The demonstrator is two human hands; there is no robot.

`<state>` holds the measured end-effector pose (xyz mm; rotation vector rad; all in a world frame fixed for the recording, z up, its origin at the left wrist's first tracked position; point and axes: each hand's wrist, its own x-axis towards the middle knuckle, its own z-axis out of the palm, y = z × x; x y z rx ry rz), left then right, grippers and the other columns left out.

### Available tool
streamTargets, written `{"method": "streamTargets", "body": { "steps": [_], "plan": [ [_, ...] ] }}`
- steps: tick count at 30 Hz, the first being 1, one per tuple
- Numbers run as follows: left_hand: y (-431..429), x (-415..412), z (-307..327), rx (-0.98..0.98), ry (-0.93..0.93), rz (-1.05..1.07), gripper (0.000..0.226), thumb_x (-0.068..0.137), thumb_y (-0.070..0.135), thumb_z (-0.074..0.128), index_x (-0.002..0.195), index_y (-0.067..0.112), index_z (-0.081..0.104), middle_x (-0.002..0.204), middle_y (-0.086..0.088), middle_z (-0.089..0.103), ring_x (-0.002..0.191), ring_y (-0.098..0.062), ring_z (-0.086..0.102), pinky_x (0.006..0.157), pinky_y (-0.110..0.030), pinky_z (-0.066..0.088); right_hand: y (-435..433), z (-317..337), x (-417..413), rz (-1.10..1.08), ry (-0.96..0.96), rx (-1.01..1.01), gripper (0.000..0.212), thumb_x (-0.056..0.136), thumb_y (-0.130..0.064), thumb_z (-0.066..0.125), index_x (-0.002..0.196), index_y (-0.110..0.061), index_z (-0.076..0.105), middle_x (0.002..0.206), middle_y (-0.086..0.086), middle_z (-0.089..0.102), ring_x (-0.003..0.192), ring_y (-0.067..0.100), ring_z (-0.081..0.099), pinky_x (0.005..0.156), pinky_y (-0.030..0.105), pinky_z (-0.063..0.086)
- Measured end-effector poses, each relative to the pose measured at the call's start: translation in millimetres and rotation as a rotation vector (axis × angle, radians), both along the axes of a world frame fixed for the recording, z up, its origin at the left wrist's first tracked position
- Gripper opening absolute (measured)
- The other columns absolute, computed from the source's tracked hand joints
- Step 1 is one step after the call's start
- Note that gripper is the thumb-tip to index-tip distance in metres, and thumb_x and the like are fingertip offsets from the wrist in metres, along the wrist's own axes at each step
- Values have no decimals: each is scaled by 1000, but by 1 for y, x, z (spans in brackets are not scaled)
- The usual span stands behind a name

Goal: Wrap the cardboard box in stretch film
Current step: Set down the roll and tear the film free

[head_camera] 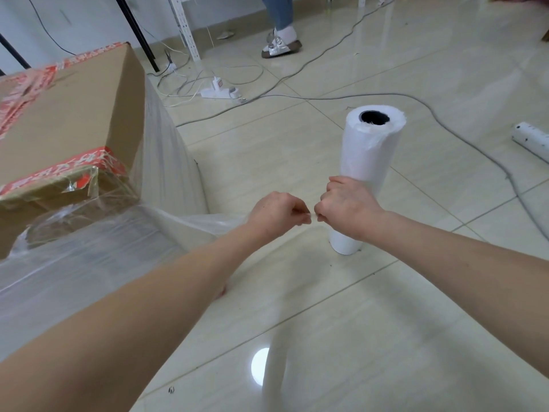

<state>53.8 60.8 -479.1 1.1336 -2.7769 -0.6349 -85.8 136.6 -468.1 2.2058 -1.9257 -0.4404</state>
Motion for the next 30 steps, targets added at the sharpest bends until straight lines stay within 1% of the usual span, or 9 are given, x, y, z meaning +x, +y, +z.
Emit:
{"method": "streamTargets", "body": {
  "steps": [6, 11, 13, 15, 18, 23, 26, 28, 30],
  "plan": [
    [-3, -3, -4, 98, 99, 23, 14, 88, 25, 65, 87, 15, 75, 62, 10, 61, 67, -13, 59, 68, -31, 50, 3, -4, -1, 42, -60, -48, 28, 101, -29, 40, 116, -35, 63, 112, -9, 66, 111, 17, 52, 114, 29, 20],
    [-8, -1, -7, 247, 166, 97, 11, 86, 19, 68, 76, 16, 71, 59, 7, 61, 55, -4, 54, 63, -24, 46, 5, -4, -6, 93, -67, -59, 30, 99, -26, 43, 118, -33, 64, 110, -6, 67, 108, 20, 53, 111, 30, 25],
    [-9, -1, -8, 264, 180, 130, 11, 85, 18, 68, 75, 15, 71, 59, 7, 61, 55, -5, 54, 60, -21, 45, 6, -7, -6, 132, -71, -91, 21, 94, -28, 54, 106, -31, 71, 97, -7, 71, 99, 20, 58, 105, 32, 35],
    [-12, -1, -9, 274, 192, 163, 11, 85, 17, 68, 77, 13, 72, 60, 6, 61, 57, -6, 54, 60, -20, 45, 4, -9, -6, 167, -76, -170, 9, 67, -30, 83, 73, -33, 77, 64, -11, 68, 69, 19, 61, 83, 30, 52],
    [-16, -1, -10, 278, 195, 202, 11, 85, 16, 67, 78, 10, 74, 60, 5, 62, 56, -7, 54, 61, -20, 45, 4, -17, -12, 204, -104, -183, 26, 41, -25, 94, 51, -33, 71, 43, -13, 56, 52, 17, 55, 64, 26, 54],
    [-17, -3, -13, 301, 214, 282, 11, 86, 16, 66, 82, 10, 74, 61, 4, 62, 54, -6, 52, 40, -7, 33, 9, -14, -12, 264, -127, -200, 25, 43, -20, 93, 54, -30, 72, 44, -12, 55, 56, 19, 56, 56, 25, 50],
    [-17, -6, -15, 322, 254, 276, 11, 87, 17, 64, 83, 11, 73, 63, 4, 63, 55, -6, 51, 38, -7, 31, 7, -14, -15, 282, -242, -242, 24, 46, -20, 94, 56, -27, 73, 44, -8, 55, 53, 20, 57, 50, 21, 44],
    [-19, -4, -12, 379, 203, 185, 9, 88, 18, 65, 89, 14, 73, 68, 7, 65, 59, -3, 54, 43, -7, 34, 7, -8, -11, 209, -245, -247, 7, 71, -27, 81, 75, -27, 75, 63, -4, 65, 68, 22, 63, 55, 22, 40],
    [-24, 2, -7, 508, 114, 97, 14, 86, 17, 70, 100, 15, 73, 80, 10, 69, 70, 3, 59, 59, -6, 42, 6, -7, -10, 80, -193, -177, 24, 97, -34, 48, 106, -25, 69, 99, 0, 68, 97, 24, 61, 66, 27, 36]
  ]
}}
